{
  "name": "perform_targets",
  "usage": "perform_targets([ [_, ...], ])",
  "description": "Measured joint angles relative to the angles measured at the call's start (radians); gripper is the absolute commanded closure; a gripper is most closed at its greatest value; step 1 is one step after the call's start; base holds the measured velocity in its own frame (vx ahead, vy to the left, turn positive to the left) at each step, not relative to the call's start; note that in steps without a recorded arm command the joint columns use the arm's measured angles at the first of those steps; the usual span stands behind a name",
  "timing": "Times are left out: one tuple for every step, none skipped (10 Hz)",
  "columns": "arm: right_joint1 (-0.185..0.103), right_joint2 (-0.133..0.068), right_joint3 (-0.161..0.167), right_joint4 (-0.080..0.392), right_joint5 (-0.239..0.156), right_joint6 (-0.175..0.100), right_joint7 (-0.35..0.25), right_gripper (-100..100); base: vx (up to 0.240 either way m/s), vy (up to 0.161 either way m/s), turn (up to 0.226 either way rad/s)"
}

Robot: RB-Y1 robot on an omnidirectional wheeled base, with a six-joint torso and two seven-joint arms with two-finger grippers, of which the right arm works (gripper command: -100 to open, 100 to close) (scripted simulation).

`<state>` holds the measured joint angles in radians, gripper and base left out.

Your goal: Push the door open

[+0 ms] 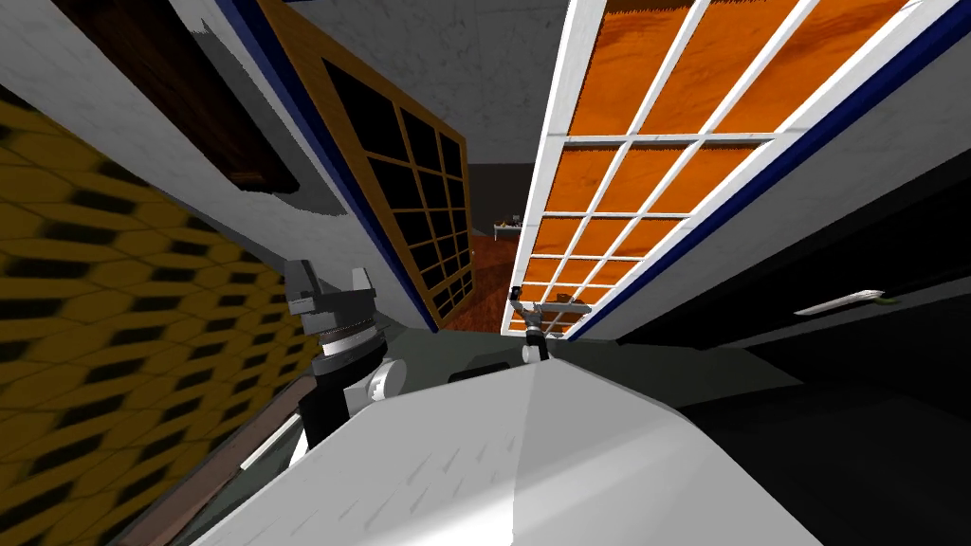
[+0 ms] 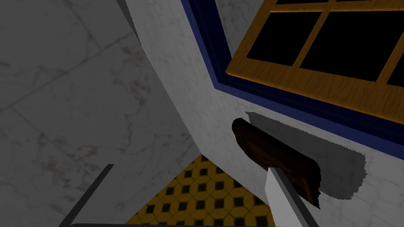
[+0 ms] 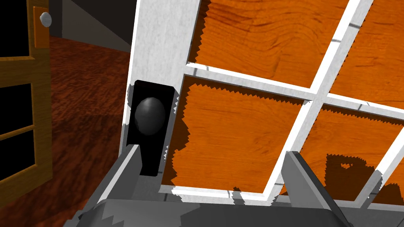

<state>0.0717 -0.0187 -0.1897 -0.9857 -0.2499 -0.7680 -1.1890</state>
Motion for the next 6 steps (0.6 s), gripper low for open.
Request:
perform_targets([
  [-0.009, 0.002, -0.004, 0.021, -0.004, -0.002, -0.018, -100, -0.022, -0.060, 0.154],
  [-0.018, 0.006, -0.007, 0.045, -0.006, -0.010, -0.032, -100, -0.033, -0.083, 0.234],
  [-0.028, 0.012, -0.010, 0.074, -0.010, -0.018, -0.053, -100, -0.030, -0.088, 0.286],
  [-0.033, 0.019, -0.013, 0.093, -0.013, -0.023, -0.072, -100, -0.035, -0.092, 0.268],
  [-0.043, 0.023, -0.017, 0.117, -0.017, -0.028, -0.090, -100, -0.048, -0.082, 0.301],
  [-0.050, 0.029, -0.021, 0.138, -0.020, -0.032, -0.110, -100, -0.046, -0.078, 0.207],
])
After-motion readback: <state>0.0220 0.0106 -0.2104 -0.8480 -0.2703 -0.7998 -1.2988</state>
